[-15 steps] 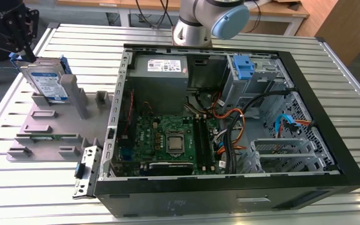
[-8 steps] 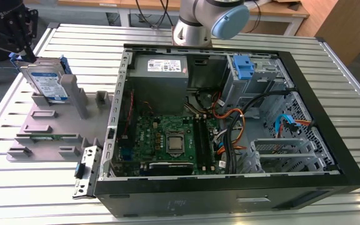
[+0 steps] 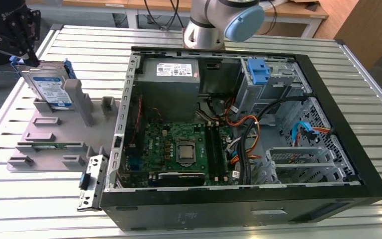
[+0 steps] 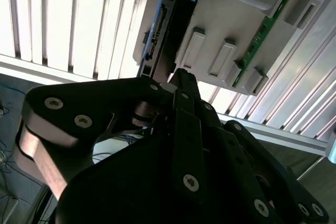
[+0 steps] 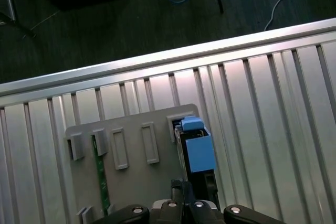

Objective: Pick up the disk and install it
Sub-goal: 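Pick up the disk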

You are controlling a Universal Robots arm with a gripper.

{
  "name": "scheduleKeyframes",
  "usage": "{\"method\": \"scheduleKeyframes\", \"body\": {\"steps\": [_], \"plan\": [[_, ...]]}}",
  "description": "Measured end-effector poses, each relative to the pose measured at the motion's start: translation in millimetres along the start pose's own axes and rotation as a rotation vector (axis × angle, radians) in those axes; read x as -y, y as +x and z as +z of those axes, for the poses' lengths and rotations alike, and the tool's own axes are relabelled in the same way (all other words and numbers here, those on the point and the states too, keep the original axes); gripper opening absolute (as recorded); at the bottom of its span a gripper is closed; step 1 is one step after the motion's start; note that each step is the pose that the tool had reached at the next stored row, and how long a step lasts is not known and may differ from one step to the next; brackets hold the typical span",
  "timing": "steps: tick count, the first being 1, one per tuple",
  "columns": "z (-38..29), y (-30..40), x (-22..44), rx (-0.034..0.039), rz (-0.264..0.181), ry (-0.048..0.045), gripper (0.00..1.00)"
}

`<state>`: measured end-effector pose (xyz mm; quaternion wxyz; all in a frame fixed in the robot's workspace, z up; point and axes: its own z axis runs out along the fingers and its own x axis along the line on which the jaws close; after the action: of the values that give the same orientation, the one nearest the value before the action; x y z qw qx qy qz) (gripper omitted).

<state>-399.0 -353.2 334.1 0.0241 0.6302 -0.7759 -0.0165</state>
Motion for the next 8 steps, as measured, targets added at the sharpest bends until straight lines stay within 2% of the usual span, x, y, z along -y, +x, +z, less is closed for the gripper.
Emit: {"method": "scheduleKeyframes", "body": {"steps": [8], "plan": [[-0.2, -1.4, 4.9, -0.0004, -0.009, 0.0002, 0.11]]}}
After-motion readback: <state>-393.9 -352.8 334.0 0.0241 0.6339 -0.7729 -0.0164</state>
